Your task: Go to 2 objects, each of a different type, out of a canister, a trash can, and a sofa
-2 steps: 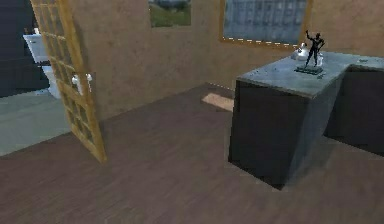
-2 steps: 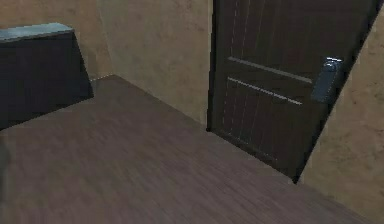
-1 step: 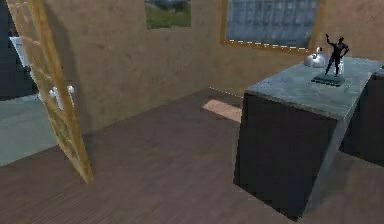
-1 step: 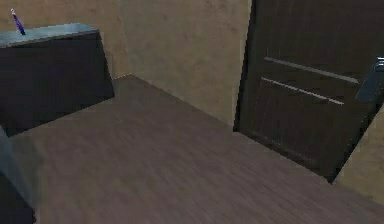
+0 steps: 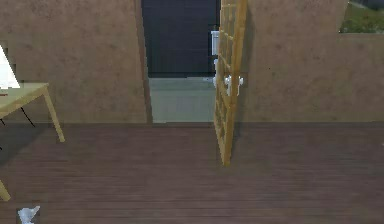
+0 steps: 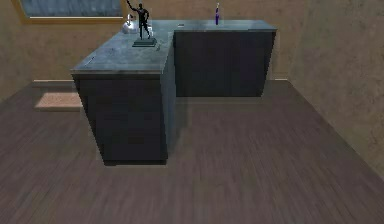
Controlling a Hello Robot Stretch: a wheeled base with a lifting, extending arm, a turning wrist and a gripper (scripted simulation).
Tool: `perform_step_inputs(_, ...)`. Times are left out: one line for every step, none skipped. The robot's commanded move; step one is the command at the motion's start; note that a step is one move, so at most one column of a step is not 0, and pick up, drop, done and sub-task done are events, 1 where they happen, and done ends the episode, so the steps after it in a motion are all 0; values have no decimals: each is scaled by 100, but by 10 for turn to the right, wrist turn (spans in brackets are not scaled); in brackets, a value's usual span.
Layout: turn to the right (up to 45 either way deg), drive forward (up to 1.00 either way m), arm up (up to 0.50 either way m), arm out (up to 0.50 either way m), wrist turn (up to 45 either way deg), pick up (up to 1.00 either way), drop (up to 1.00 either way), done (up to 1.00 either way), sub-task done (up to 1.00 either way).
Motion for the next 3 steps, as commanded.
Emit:
perform_step_inputs(-30, 0, 0, 0, 0, 0, 0, 0, 0)
perform_step_inputs(0, 100, 0, 0, 0, 0, 0, 0, 0)
perform_step_inputs(0, 100, 0, 0, 0, 0, 0, 0, 0)
